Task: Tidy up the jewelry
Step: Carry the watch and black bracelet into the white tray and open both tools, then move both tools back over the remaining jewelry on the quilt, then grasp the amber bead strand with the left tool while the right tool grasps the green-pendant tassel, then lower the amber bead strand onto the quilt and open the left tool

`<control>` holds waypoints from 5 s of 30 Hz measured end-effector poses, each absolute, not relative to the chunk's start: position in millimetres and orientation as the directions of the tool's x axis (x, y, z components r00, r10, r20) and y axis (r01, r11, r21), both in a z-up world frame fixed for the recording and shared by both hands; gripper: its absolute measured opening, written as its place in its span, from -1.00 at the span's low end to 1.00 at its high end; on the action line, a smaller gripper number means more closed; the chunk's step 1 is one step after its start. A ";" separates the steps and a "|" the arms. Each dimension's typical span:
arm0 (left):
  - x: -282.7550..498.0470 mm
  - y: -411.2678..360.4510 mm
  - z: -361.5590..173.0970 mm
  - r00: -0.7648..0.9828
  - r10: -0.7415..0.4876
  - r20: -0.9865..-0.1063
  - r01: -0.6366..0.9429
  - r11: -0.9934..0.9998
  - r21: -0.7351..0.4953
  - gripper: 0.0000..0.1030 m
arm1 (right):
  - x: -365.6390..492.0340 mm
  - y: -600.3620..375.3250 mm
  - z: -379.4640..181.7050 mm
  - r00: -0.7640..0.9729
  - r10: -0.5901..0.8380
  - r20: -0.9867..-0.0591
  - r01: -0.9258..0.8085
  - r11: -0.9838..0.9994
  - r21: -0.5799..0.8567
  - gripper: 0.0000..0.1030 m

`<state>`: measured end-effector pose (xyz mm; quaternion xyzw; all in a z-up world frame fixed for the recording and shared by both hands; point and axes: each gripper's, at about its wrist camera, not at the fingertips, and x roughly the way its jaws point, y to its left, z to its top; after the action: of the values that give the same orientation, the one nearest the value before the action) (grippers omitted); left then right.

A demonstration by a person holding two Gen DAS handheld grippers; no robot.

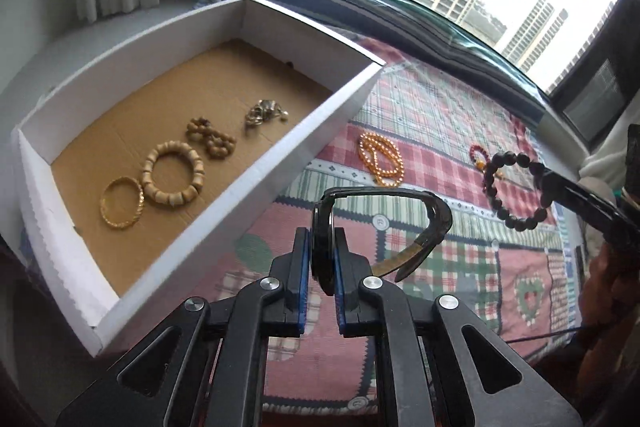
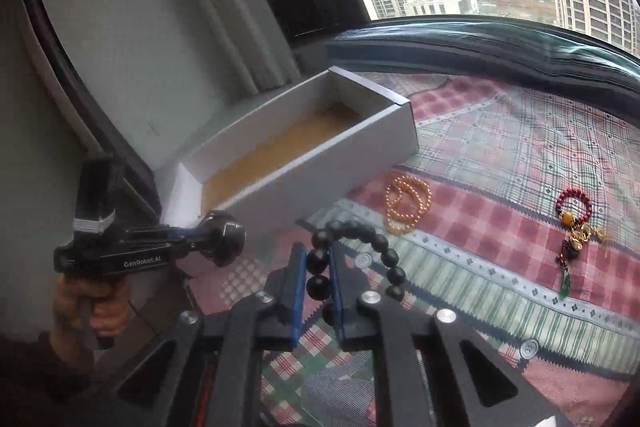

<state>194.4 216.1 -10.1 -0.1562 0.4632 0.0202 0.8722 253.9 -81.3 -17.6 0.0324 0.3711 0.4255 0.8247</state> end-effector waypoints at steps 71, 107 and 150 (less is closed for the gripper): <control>141.0 8.9 -124.3 0.509 -0.104 -0.855 -0.010 0.992 -0.127 0.67 | 144.6 -238.9 -144.0 0.689 0.255 -0.678 -0.204 0.966 0.156 0.06; 394.9 83.6 -160.9 0.495 0.039 -0.868 -0.241 0.966 -0.094 0.62 | 345.7 -246.7 -151.0 0.609 0.285 -0.740 -0.186 0.959 0.215 0.06; 202.1 50.7 -148.6 0.473 -0.085 -0.877 -0.014 0.994 -0.104 -0.88 | 200.9 -231.3 -176.2 0.452 0.342 -0.824 -0.340 0.920 0.195 -0.85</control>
<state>202.1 50.7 -148.6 -0.0483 0.5128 -0.0209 0.8569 200.9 -231.3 -176.2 0.0008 0.4837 0.2003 0.8520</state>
